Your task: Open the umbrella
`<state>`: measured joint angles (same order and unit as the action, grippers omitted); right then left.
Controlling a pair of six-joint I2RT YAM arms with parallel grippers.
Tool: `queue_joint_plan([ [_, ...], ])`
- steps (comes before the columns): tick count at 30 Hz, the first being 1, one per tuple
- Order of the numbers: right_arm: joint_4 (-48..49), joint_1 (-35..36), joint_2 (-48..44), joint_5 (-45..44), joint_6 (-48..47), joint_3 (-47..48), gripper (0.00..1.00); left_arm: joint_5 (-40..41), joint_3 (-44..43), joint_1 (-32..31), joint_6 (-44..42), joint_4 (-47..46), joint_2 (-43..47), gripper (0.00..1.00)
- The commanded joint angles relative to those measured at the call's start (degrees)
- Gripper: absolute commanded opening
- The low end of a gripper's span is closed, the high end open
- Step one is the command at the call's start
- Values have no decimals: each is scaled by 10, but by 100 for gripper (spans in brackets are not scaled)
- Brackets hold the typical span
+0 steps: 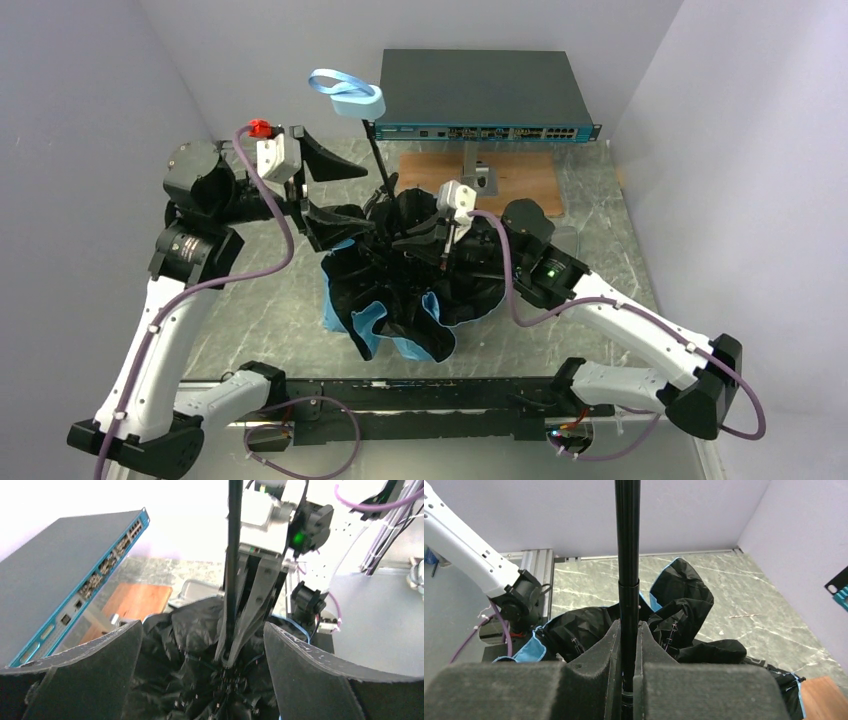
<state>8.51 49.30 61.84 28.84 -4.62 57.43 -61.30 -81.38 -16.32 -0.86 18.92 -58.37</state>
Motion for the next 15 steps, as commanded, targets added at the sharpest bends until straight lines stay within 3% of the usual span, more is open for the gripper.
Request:
queue_joint_plan([
  [1,69,10,12,15,3,29,0,24,9,-33,108,-137,-4,96],
  [7,72,17,39,10,7,26,0,19,35,-83,112,-148,-13,84],
  [11,87,17,47,11,9,8,0,42,53,-89,112,-142,-10,52],
  [14,90,18,47,14,0,-10,0,62,62,-89,87,-111,-10,4],
  [15,82,18,49,17,-17,-20,1,69,69,-89,78,-103,-9,0],
])
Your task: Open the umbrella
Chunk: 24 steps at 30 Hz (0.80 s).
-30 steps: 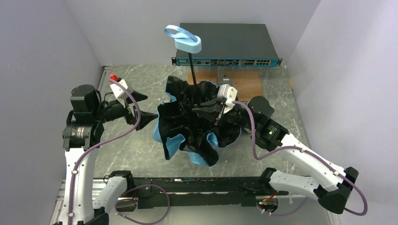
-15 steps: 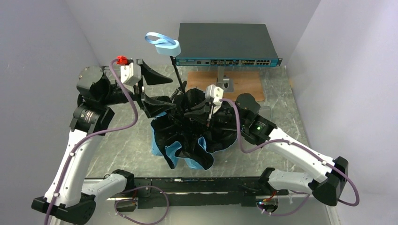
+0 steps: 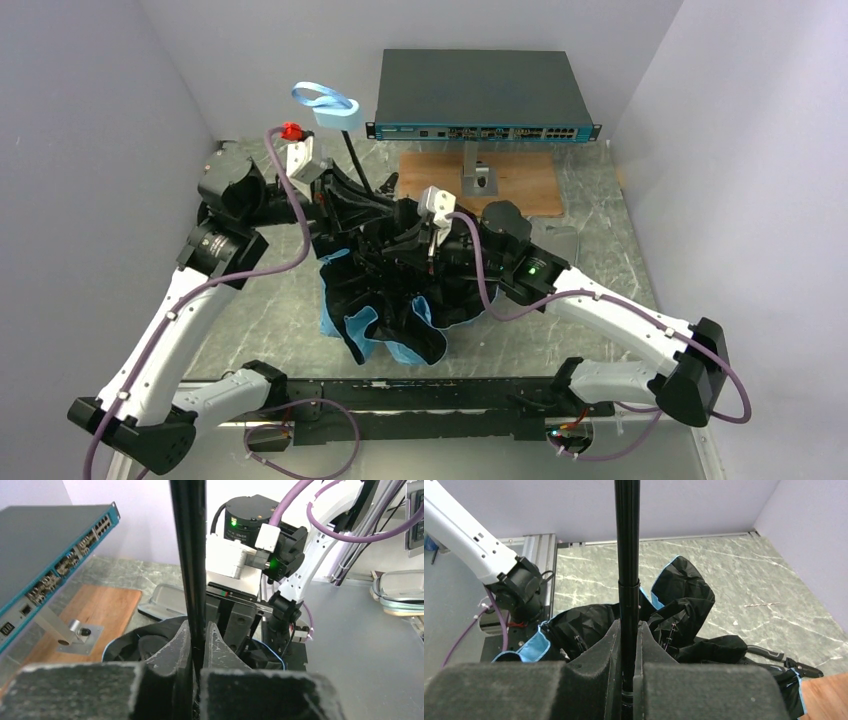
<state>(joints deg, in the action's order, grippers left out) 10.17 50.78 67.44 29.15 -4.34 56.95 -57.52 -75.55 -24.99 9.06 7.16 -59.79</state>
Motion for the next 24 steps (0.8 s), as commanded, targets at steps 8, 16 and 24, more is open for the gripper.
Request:
queue_joint_plan([
  [8,-59,-6,-4,28,-120,-65,43,28,44,-3,-102,38,5,0],
  [16,-112,-13,-30,-2,-120,-39,79,5,3,21,-121,56,-3,0],
  [24,-17,-14,29,39,-51,25,63,-17,-41,-11,-155,123,-5,0],
])
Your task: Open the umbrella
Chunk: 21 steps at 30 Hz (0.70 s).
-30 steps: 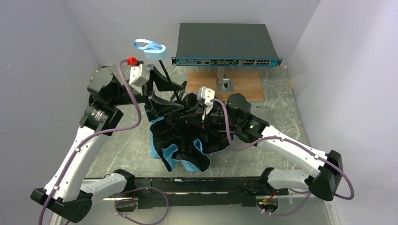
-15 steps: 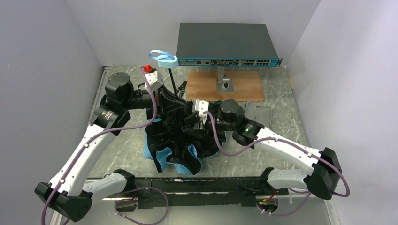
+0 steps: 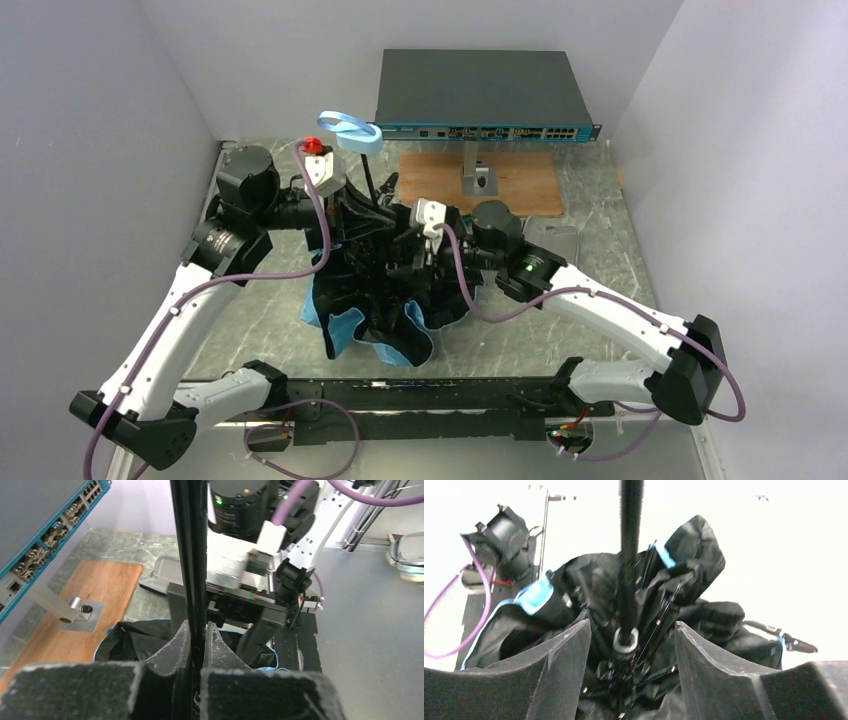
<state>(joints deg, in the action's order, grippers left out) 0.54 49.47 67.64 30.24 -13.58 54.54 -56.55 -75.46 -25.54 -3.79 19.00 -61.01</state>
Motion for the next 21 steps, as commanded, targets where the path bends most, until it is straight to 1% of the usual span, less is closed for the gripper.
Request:
queue_joint_plan([
  [1,82,0,34,31,46,55,57,-27,-45,-5,-25,6,7,0],
  [6,89,0,69,30,49,76,34,-28,-63,-5,-13,3,9,0],
  [9,71,0,85,33,32,73,24,-23,-83,-4,-12,5,7,0],
  [15,49,-6,80,26,-44,-12,19,-27,-127,6,-5,4,3,0],
  [20,34,-10,79,41,-64,-51,18,-39,-152,33,33,-37,-6,0],
  [21,30,-10,81,45,-65,-55,18,-42,-158,36,56,-43,-10,0],
])
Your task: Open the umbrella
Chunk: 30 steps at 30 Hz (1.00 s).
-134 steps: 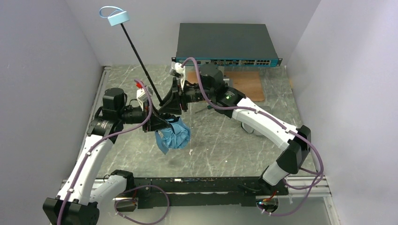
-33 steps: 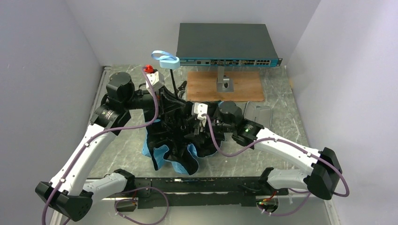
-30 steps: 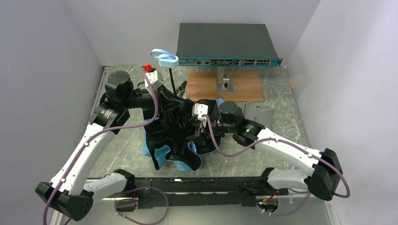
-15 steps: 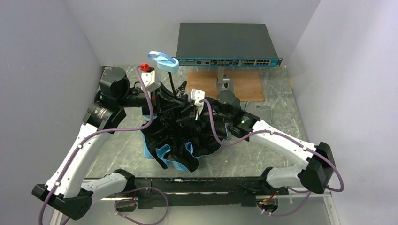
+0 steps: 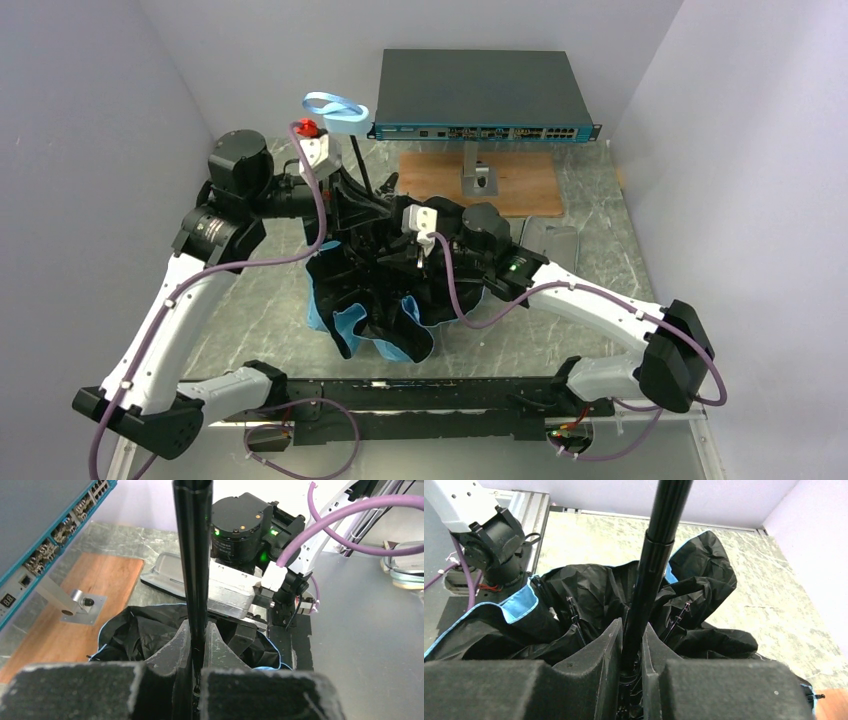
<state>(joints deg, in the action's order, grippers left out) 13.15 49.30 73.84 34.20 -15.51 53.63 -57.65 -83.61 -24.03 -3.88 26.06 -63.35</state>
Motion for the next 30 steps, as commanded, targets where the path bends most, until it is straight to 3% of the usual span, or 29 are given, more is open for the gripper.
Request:
queue_joint_plan([
  [1,-99,-9,21,8,-46,-50,18,-33,-83,21,62,-117,10,0],
  [9,-118,-9,39,32,-47,-54,21,-45,-106,22,64,-105,-3,0],
  [19,-94,-7,26,41,35,80,40,-47,4,18,53,-92,19,0],
  [27,-78,-5,22,42,79,142,42,-44,41,18,21,-72,27,0],
  [30,-81,-1,20,45,77,144,34,-39,40,17,12,-61,24,0],
])
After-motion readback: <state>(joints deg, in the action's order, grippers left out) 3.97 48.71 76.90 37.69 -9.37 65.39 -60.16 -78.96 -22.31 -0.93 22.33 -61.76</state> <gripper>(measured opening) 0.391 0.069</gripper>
